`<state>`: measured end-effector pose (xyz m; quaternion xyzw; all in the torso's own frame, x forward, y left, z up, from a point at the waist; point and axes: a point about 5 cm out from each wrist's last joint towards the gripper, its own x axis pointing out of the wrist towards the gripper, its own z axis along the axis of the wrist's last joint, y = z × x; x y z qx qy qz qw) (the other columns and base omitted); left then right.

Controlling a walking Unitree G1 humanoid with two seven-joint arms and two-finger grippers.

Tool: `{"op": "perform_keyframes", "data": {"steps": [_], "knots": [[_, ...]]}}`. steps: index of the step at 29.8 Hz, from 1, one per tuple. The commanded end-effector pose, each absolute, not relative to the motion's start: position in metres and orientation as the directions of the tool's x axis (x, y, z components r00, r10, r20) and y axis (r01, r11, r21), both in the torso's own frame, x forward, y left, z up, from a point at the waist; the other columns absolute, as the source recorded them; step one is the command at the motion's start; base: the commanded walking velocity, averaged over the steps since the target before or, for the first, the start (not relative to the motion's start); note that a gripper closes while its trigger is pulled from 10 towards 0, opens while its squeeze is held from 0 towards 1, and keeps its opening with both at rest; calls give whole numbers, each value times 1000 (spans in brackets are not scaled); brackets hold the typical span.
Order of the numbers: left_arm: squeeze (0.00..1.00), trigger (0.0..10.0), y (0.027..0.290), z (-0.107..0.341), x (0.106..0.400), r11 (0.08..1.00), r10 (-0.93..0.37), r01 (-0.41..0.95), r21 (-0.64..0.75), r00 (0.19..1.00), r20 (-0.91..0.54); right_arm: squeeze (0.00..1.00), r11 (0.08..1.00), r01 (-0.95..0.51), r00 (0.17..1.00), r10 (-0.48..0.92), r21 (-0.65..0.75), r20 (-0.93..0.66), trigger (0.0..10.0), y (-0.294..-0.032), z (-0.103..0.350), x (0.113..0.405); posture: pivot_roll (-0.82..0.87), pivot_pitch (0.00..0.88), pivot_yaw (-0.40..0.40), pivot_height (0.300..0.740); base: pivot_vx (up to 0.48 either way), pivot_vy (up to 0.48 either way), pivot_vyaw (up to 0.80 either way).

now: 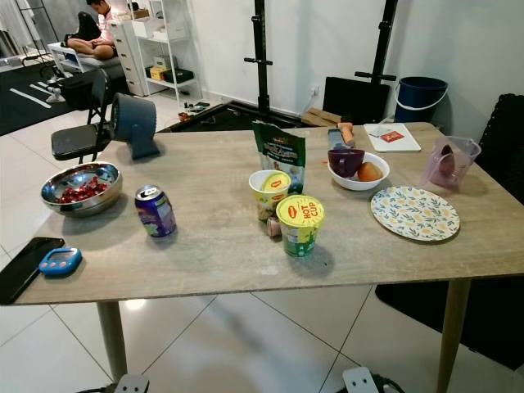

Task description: Restocking fridge

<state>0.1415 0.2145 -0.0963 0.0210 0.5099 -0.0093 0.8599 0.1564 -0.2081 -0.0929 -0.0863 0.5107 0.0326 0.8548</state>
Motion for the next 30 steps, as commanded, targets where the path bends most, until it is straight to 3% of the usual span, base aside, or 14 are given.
{"op": "perform_keyframes", "data": {"steps": [1,20,30], "knots": [[0,10000,210,-99,137,1000,6,11,13,466,-885,0,981,-152,485,-32,-120,-874,10000,-208,-91,160,-3,0,7,740,0,0,0],[0,10000,198,-108,116,1000,-4,-22,-15,429,-903,0,959,-234,457,-37,-161,-889,10000,-222,-90,157,23,0,-53,740,0,0,0],[0,10000,198,-106,121,999,-4,-27,-17,436,-900,0,959,-227,444,-54,-170,-894,10000,-227,-91,153,30,0,-47,740,0,0,0]]}}
